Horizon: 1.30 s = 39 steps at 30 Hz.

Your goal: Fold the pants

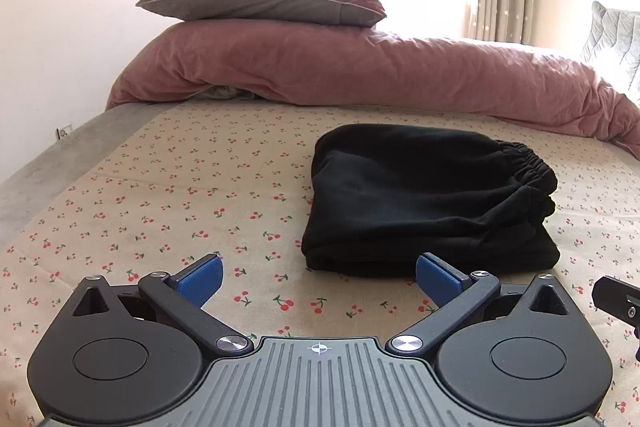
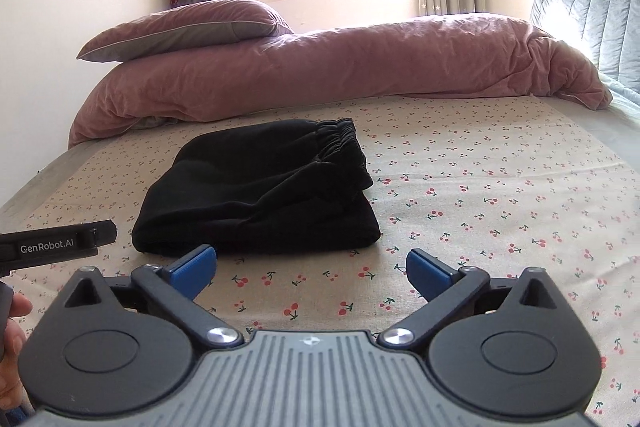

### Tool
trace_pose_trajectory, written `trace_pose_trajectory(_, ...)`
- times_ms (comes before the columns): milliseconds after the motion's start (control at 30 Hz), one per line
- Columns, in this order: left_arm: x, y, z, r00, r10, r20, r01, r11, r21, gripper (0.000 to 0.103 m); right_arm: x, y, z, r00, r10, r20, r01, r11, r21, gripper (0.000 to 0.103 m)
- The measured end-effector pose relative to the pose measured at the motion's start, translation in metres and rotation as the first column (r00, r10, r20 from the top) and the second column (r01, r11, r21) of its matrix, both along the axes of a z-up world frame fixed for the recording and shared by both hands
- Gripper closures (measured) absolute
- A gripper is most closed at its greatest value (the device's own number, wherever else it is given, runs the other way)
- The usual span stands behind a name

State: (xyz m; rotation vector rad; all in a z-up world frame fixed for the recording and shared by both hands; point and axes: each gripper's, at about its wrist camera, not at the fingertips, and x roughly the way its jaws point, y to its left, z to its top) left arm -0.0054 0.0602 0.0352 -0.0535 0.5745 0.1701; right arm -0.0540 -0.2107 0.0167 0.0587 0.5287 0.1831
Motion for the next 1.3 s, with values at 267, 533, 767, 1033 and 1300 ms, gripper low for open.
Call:
trace_pose_trajectory(267,0.006,-0.011,-0.014,0.999,-0.01,-0.052,0.011,1.0,0.021,0.0,0.007,-0.013,-0.014,0.999,-0.038,-0.034,0.037,0.998,-0.042,0.004)
trace_pose_trajectory(533,0.007,-0.018,-0.02,0.998,-0.008,-0.064,0.01,1.0,0.026,0.0,0.004,-0.015,-0.015,0.999,-0.029,-0.034,0.027,0.998,-0.053,0.004)
trace_pose_trajectory(767,0.007,-0.022,-0.021,0.997,-0.021,-0.077,0.024,0.999,0.033,0.0,0.003,-0.011,-0.017,0.999,-0.019,-0.038,0.016,0.998,-0.062,0.004)
trace_pose_trajectory(1033,0.009,-0.021,-0.023,0.996,-0.029,-0.088,0.032,0.999,0.033,0.0,0.004,-0.008,-0.019,0.999,-0.021,-0.047,0.018,0.997,-0.07,0.004)
trace_pose_trajectory(1300,0.008,-0.024,-0.024,0.995,-0.041,-0.089,0.045,0.998,0.039,0.0,0.004,-0.006,-0.021,0.999,-0.022,-0.042,0.018,0.996,-0.09,0.004)
